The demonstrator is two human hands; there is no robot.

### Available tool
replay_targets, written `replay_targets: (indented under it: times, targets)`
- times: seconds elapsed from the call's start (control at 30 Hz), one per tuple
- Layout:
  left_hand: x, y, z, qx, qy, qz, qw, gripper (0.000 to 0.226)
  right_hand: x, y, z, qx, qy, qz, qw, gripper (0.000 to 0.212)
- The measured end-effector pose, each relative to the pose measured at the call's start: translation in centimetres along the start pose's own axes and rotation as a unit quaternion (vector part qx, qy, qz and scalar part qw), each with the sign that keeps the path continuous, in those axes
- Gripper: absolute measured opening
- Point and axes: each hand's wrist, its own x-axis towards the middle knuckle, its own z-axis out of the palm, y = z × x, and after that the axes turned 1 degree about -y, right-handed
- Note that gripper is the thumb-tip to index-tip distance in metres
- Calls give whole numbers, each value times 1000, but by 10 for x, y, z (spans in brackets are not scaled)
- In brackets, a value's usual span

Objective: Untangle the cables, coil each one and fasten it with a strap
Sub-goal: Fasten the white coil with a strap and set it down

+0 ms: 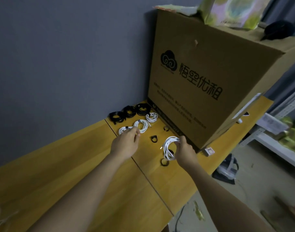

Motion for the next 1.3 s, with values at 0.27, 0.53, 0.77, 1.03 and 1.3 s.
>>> replay_targets:
  times: [0.27, 0.53, 0.77, 1.03, 1.3]
  targets:
    - [101, 37, 88, -2, -56, -46, 997, 18, 112, 50, -3, -43, -53, -45, 997, 18]
    - [157, 35, 148, 23, -116, -82, 990, 19, 159, 70, 16, -96, -118, -51, 987, 41]
    - [194, 23, 192, -11, -209, -46, 977, 45, 172, 82, 41, -114, -100, -37, 988, 38]
    - [225, 12, 225, 13, -251, 19, 968, 57, 190, 89, 63, -130, -96, -31, 986, 44]
    - [227, 8, 221, -34, -162, 35, 986, 31, 190, 87, 63, -115, -84, -51, 989, 34]
